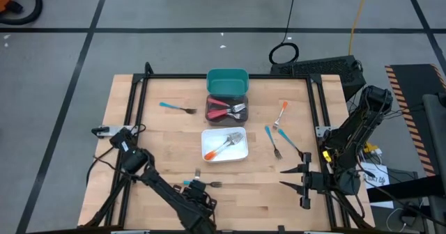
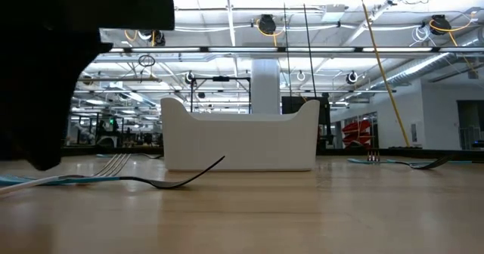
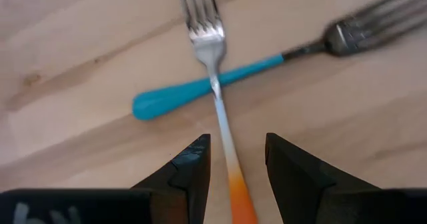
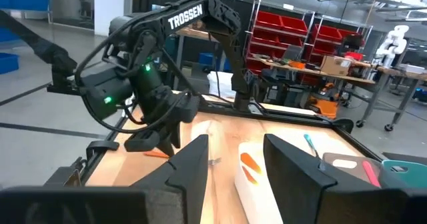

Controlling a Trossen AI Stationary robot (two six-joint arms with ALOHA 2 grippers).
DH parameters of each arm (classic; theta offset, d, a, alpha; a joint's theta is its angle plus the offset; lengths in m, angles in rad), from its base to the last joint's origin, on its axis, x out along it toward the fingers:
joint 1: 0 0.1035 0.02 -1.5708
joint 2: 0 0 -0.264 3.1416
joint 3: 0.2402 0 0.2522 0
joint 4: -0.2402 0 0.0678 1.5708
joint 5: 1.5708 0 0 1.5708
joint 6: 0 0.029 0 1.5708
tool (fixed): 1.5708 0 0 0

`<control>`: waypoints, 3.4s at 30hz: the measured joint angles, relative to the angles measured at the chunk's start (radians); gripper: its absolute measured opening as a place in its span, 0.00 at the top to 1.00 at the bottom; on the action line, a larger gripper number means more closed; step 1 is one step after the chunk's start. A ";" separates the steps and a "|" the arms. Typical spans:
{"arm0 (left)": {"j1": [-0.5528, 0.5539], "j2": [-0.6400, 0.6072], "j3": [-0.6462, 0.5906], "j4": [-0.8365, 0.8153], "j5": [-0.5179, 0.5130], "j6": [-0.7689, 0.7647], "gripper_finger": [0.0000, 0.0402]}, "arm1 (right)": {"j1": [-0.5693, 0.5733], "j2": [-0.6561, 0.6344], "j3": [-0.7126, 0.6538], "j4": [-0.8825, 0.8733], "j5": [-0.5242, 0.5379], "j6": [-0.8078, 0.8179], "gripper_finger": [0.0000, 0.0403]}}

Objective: Sort silverware by color (type)
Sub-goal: Put the bottom orange fork into the white bin

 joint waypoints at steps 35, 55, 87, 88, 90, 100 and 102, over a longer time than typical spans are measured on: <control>0.035 0.014 -0.100 0.106 -0.004 0.072 0.98 | 0.000 0.000 0.000 0.000 0.000 -0.018 0.65; 0.016 0.023 0.218 -0.087 -0.158 0.320 1.00 | -0.012 0.000 0.000 0.108 0.012 -0.160 0.65; 0.157 0.015 0.330 -0.088 -0.521 1.298 1.00 | -0.197 -0.066 0.000 0.113 0.012 -0.296 0.65; 0.165 0.010 0.330 -0.088 -0.537 1.333 1.00 | -0.198 -0.073 0.000 0.113 0.012 -0.304 0.65; 0.186 -0.011 0.330 -0.088 -0.566 1.392 1.00 | -0.198 -0.083 0.000 0.113 0.012 -0.324 0.65; 0.274 -0.244 0.280 -0.087 -0.648 1.517 1.00 | -0.197 -0.102 0.000 0.111 0.060 -0.384 0.65; 0.278 -0.307 0.230 -0.087 -0.679 1.505 1.00 | -0.198 -0.103 0.000 0.104 0.064 -0.380 0.65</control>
